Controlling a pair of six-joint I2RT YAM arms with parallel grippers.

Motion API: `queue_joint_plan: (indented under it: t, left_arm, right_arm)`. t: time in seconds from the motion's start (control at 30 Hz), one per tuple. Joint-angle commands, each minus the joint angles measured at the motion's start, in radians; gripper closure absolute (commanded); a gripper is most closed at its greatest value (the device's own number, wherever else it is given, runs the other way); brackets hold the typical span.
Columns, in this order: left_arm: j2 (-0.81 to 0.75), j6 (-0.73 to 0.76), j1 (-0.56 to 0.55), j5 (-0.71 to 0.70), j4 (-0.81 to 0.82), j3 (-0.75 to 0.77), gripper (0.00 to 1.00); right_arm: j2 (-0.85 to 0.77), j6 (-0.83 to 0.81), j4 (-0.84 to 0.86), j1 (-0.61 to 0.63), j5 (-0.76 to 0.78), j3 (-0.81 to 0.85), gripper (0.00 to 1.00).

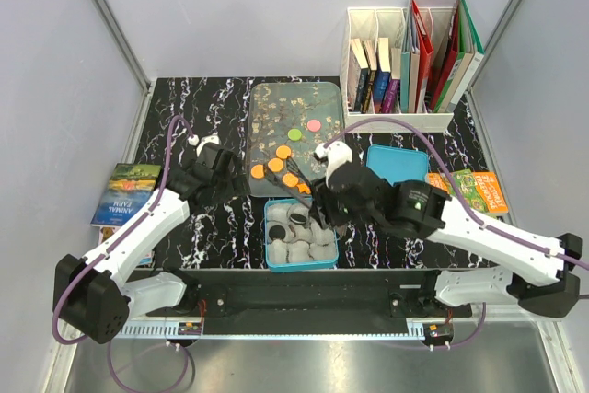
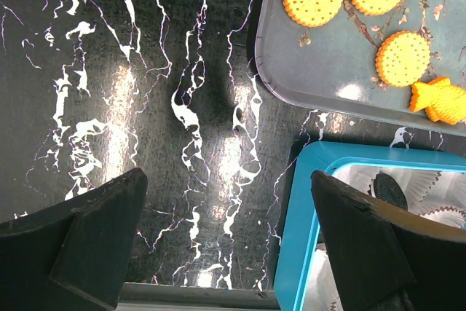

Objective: Pack the cookies

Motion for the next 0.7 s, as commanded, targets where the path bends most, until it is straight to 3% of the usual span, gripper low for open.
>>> queue_joint_plan:
  t: [0.0,0.3,0.67]
  left_arm:
    - [-0.017,-0.002,-0.003,-0.007,0.004,0.015,0.01]
    - [-0.014,0.003,-0.004,0.011,0.004,0.020,0.01]
    - [-0.008,0.009,-0.003,0.048,0.011,0.015,0.01]
  right_arm:
    - [0.075,-0.094,0.048,-0.126,0.010,0.038,0.50]
    - [0.256,-0.171,0.175,-0.419,-0.105,0.116,0.60]
    - [0.554,-0.205,0.234,-0.577,-0.188,0.308,0.64]
